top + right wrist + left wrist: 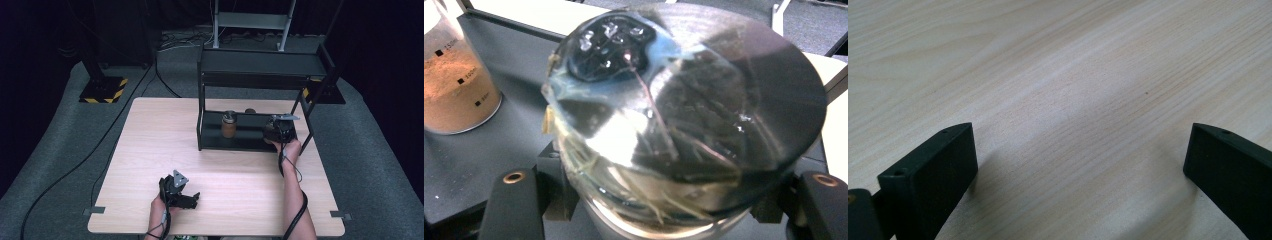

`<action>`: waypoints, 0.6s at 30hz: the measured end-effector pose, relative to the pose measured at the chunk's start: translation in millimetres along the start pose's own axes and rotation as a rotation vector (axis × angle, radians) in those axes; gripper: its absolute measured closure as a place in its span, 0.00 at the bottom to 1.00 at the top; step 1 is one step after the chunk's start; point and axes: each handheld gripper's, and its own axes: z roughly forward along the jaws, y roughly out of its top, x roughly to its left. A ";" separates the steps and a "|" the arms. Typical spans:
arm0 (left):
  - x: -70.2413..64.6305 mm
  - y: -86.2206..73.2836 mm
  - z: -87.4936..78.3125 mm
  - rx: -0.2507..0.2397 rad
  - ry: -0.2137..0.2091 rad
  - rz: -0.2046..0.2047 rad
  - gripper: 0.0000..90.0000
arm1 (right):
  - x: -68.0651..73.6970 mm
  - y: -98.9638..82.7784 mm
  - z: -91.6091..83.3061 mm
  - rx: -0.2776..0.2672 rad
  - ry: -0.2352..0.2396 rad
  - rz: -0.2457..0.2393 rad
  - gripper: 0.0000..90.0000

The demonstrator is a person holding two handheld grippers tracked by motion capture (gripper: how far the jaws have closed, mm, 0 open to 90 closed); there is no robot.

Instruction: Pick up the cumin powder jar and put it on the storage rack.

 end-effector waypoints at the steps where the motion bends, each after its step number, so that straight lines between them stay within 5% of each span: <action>1: 0.0 0.0 0.0 0.000 0.000 0.000 0.00 | -0.3 0.1 0.7 0.001 0.000 0.002 0.33; 18: -0.8 -0.3 -0.1 -0.001 0.002 0.002 0.01 | -8.1 -11.8 7.5 -0.028 0.011 0.048 0.33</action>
